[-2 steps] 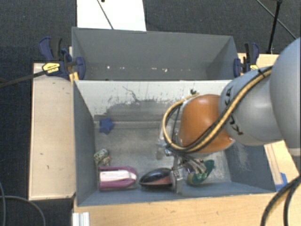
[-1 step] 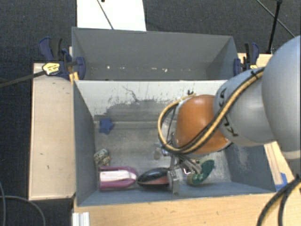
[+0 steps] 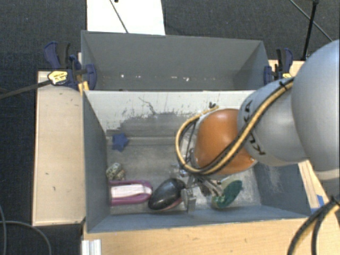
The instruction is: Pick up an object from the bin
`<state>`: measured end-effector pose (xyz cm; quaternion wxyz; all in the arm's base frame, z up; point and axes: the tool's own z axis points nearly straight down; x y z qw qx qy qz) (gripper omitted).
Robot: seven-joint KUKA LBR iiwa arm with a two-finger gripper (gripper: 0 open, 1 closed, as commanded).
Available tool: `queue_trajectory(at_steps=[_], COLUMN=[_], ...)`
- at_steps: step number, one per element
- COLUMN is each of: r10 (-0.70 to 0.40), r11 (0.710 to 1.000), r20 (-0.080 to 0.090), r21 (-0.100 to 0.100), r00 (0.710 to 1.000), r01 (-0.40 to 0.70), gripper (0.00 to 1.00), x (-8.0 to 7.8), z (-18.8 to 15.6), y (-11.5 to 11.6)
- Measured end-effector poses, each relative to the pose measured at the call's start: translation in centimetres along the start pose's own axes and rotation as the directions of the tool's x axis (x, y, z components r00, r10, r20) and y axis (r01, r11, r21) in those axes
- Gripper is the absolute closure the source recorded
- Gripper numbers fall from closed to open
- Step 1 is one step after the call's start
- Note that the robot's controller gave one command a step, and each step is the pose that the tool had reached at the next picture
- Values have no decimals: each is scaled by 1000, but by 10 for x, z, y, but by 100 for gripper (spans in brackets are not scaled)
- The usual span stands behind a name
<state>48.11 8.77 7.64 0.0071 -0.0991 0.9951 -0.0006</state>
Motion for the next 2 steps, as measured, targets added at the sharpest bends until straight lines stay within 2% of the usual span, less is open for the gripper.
queue_trajectory(at_steps=[1,2], r10=[-235,-237], r11=[972,971], r20=[-3,-2], r21=[-6,-5], r00=[972,971], r01=[235,237], gripper=[100,100], x=[-56,-57], z=[-92,-175], y=[58,61])
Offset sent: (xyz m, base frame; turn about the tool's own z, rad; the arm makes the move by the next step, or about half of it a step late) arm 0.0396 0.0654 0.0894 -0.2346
